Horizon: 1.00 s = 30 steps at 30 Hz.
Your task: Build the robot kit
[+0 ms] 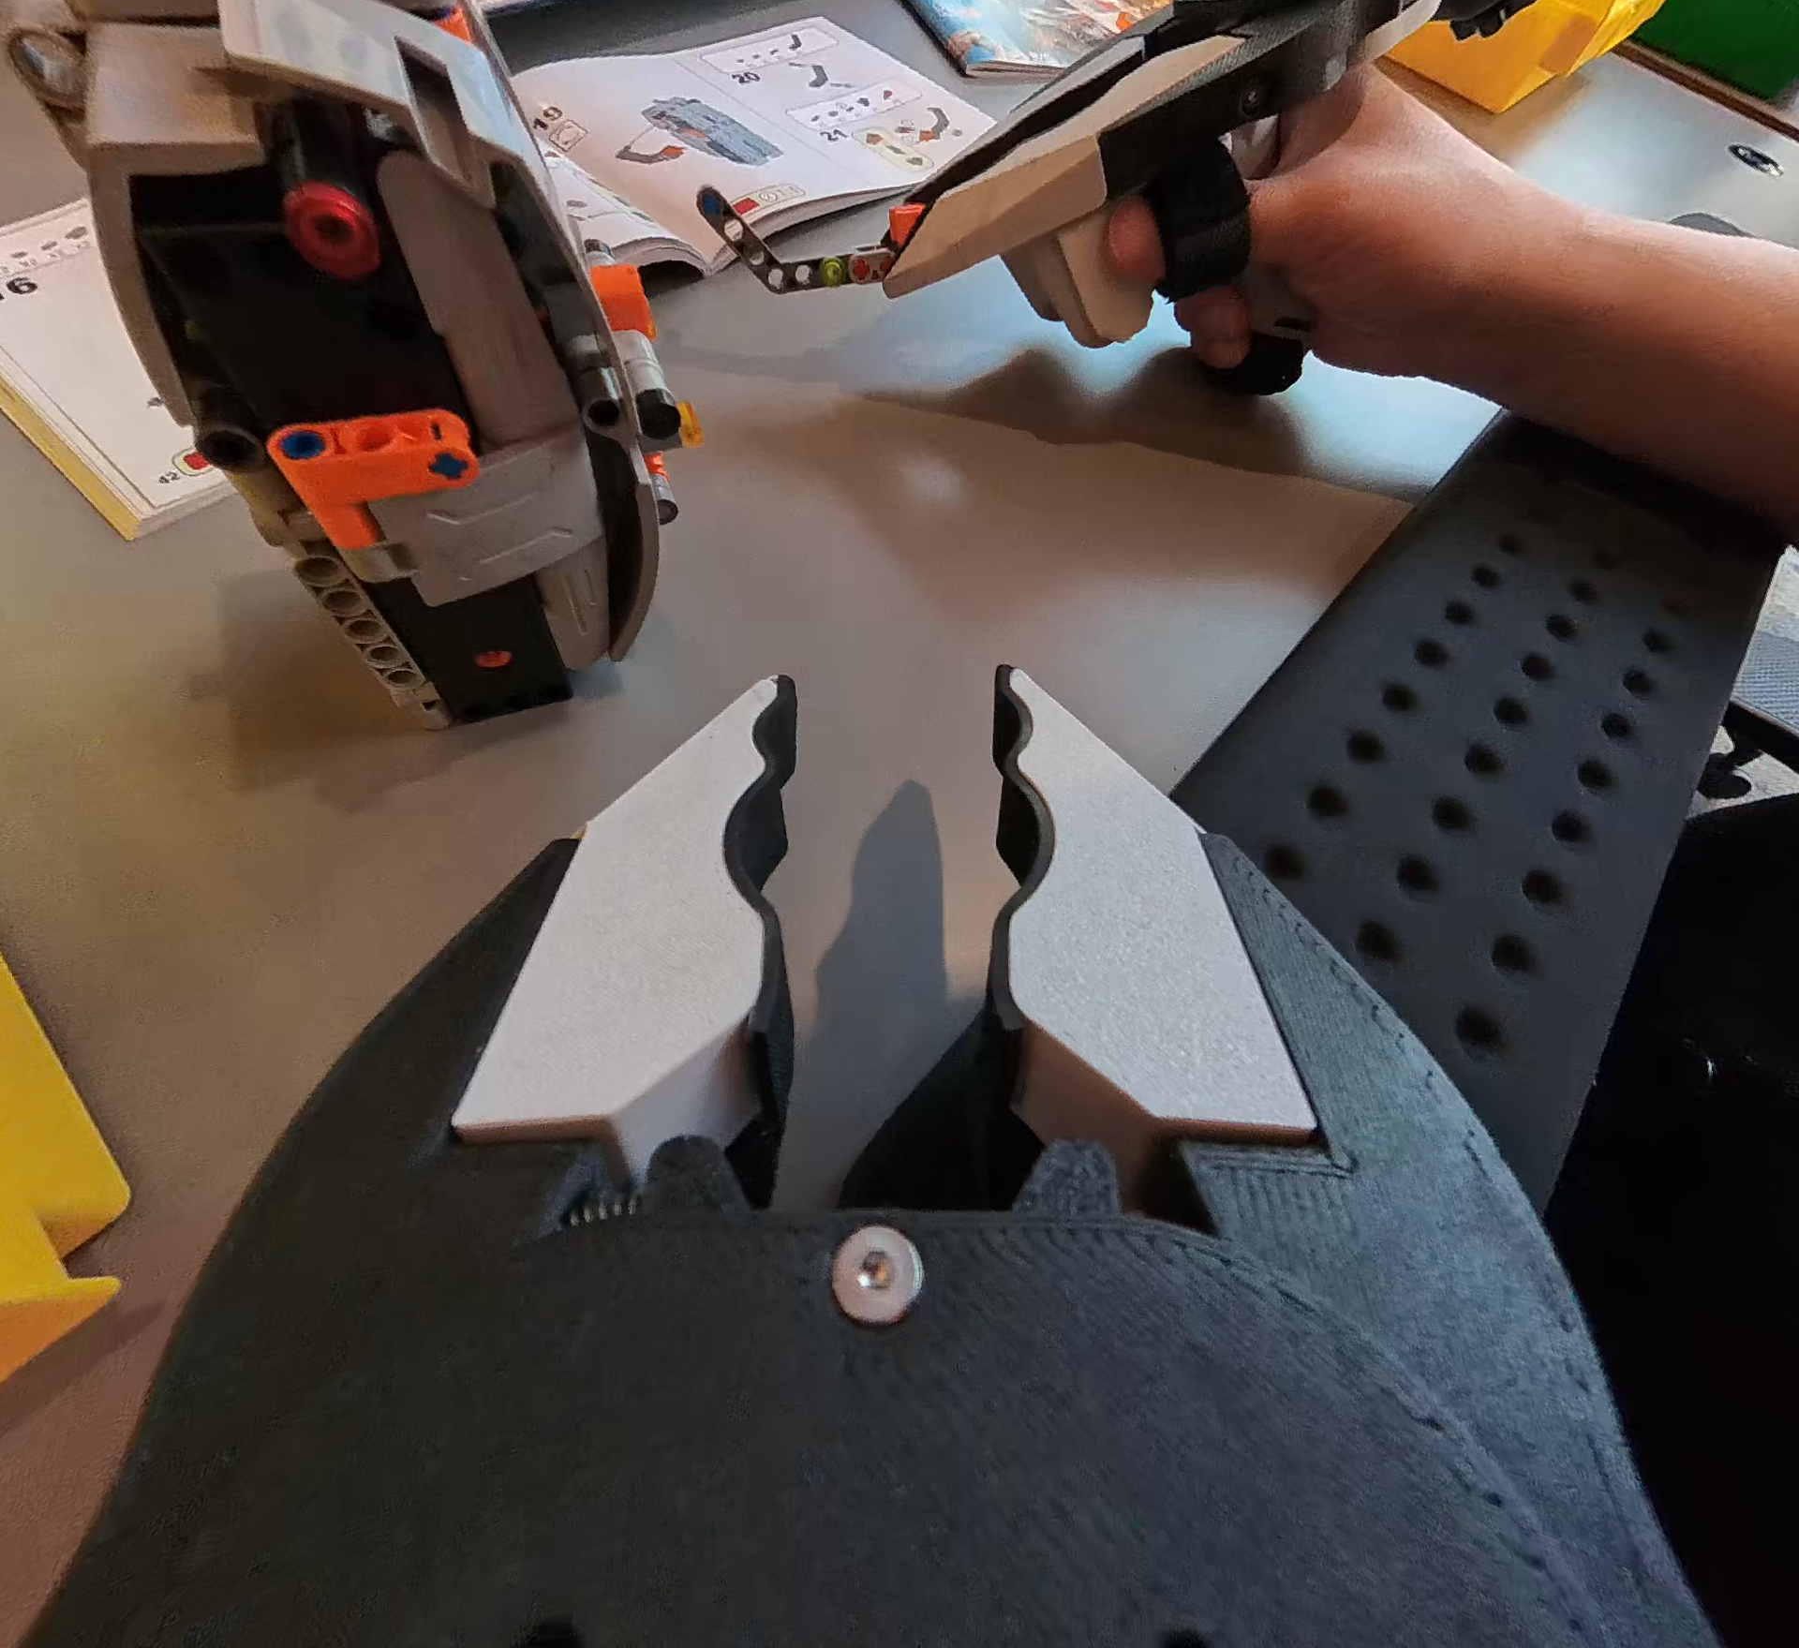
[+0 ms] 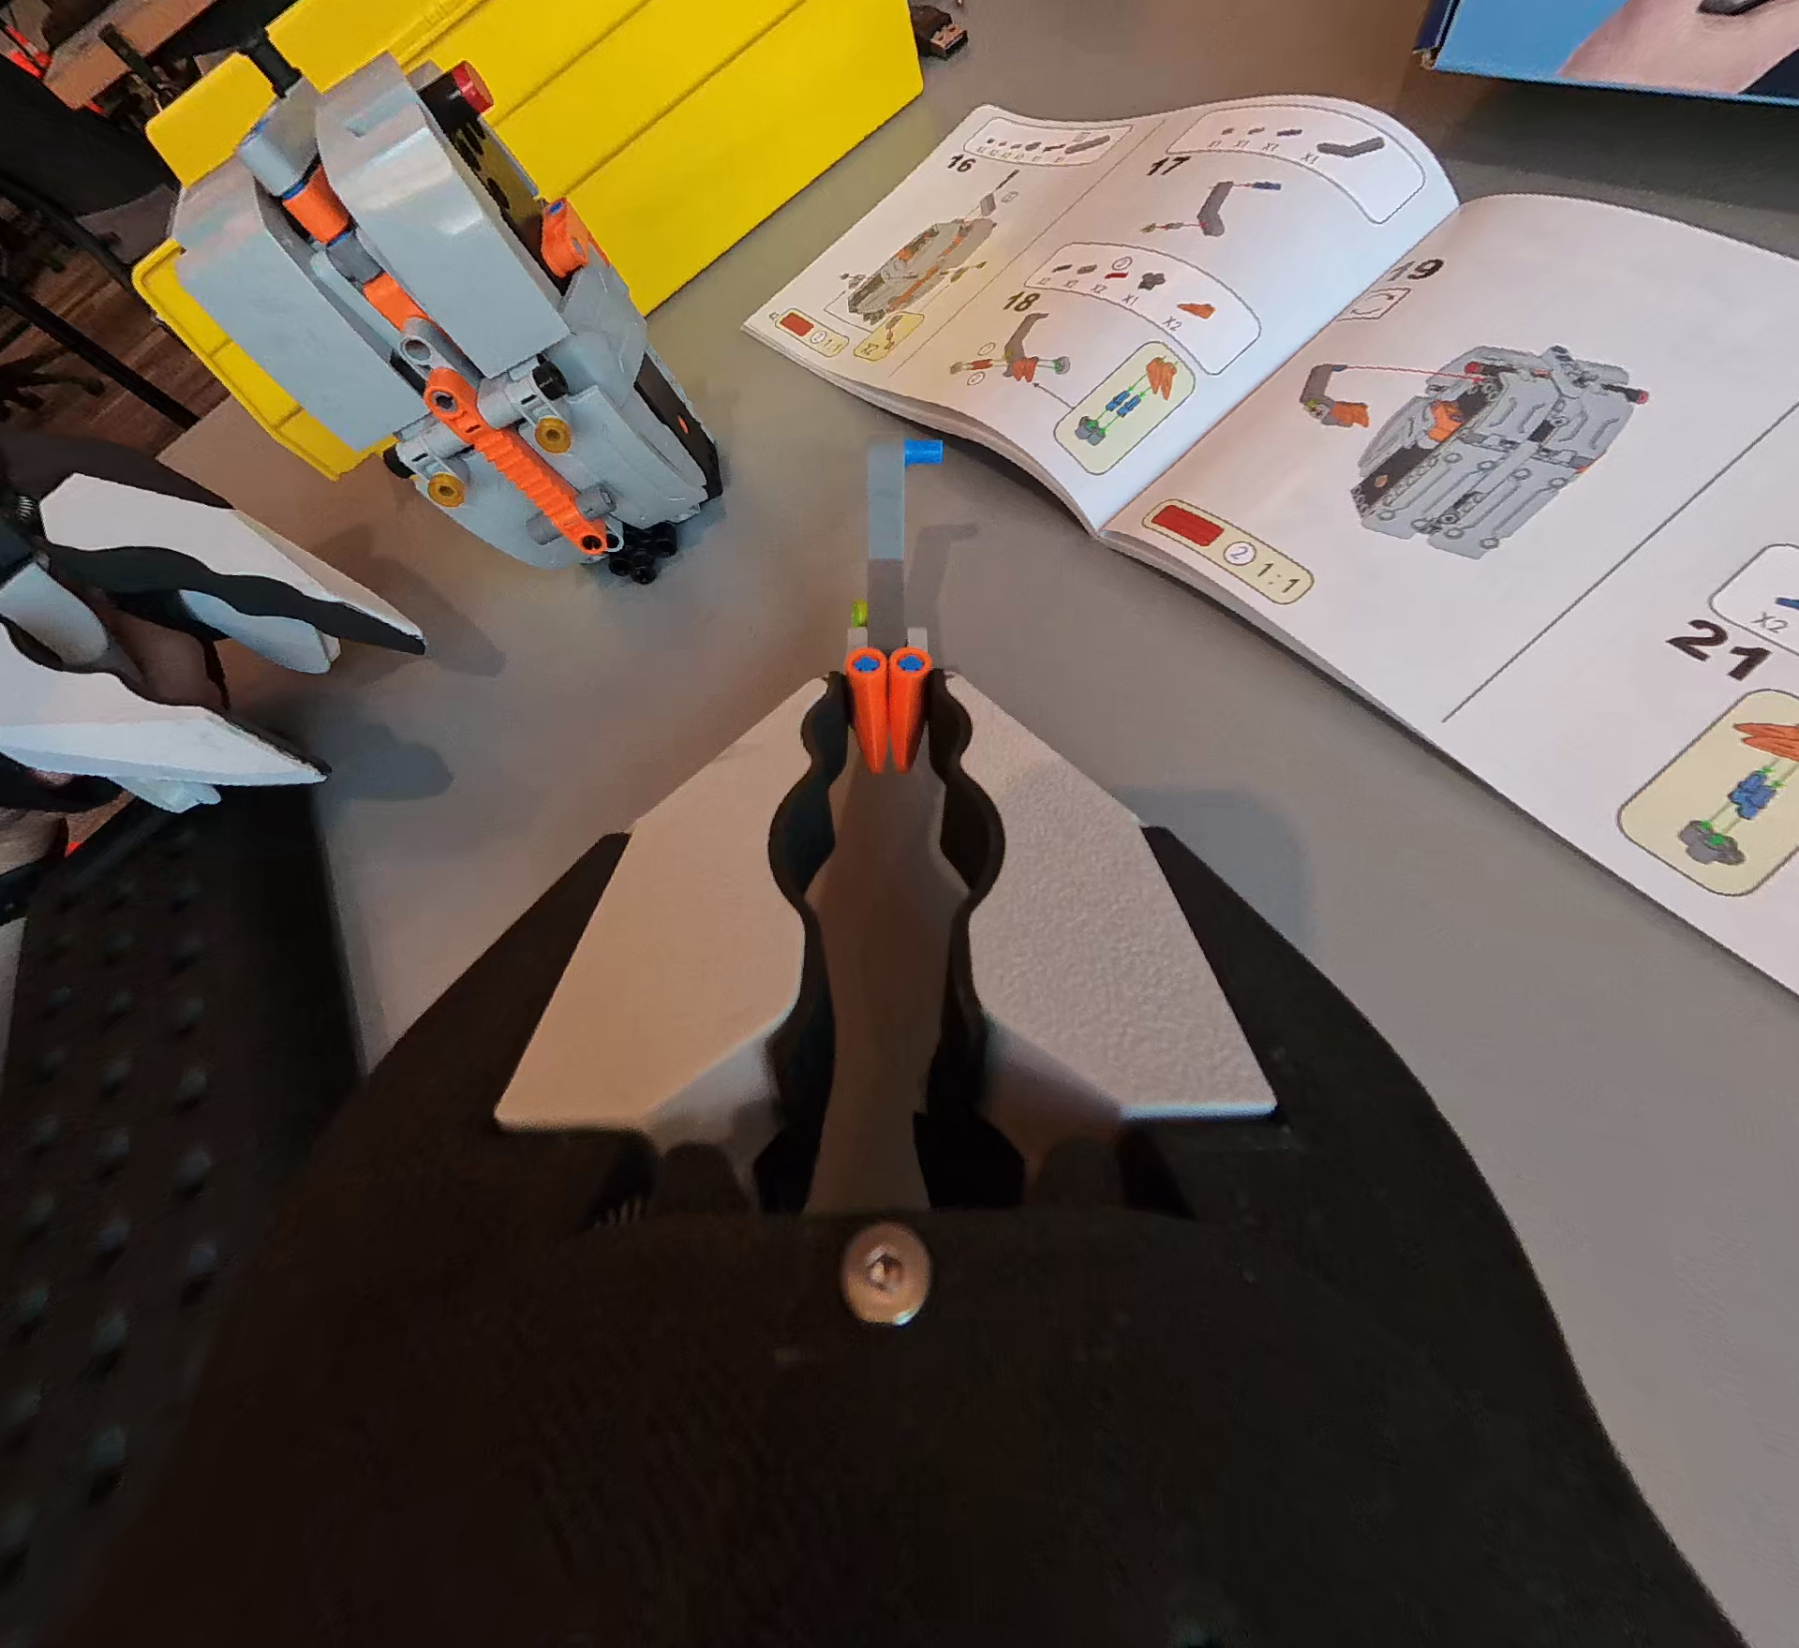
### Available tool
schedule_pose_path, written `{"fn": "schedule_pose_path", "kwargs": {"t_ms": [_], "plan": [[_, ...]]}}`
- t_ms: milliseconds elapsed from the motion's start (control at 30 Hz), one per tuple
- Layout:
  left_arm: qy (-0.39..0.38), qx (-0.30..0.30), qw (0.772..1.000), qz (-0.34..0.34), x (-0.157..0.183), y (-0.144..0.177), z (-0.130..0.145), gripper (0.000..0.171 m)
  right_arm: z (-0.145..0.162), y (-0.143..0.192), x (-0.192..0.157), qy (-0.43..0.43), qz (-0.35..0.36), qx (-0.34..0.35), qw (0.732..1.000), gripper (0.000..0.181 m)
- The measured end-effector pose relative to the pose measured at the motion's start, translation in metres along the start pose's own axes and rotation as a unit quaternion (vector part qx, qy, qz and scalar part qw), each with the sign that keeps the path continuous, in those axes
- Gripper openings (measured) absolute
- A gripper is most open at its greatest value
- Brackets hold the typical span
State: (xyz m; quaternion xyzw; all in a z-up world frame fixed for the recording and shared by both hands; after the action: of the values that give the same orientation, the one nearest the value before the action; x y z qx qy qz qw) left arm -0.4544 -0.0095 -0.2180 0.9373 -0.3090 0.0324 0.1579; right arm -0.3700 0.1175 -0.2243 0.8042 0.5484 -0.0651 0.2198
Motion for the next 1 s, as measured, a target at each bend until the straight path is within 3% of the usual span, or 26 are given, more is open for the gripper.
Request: {"fn": "schedule_pose_path", "kwargs": {"t_ms": [667,1000], "plan": [[-0.001,-0.005,1.0,0.004,0.0028,0.0,0.0016,0.039,-0.0038,-0.0029,-0.0072,-0.038,-0.027,0.005,0.999,0.016],[-0.001,-0.008,1.0,0.01,0.0052,0.0019,0.003,0.039,-0.0048,-0.0094,-0.0056,0.001,-0.01,-0.003,1.0,0.016]]}}
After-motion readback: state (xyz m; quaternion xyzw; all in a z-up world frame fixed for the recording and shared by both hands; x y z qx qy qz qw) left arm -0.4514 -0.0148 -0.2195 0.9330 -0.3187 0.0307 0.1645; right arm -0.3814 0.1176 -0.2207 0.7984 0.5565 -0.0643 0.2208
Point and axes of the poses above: each gripper's, where its closed fingertips meet, y back along the fingers, z out of its underside, x = y × z across the jaws, the point moved 1 cm from there along y, back along the fingers, and after that the axes turned 12 degrees about x, right-handed, at the moved point
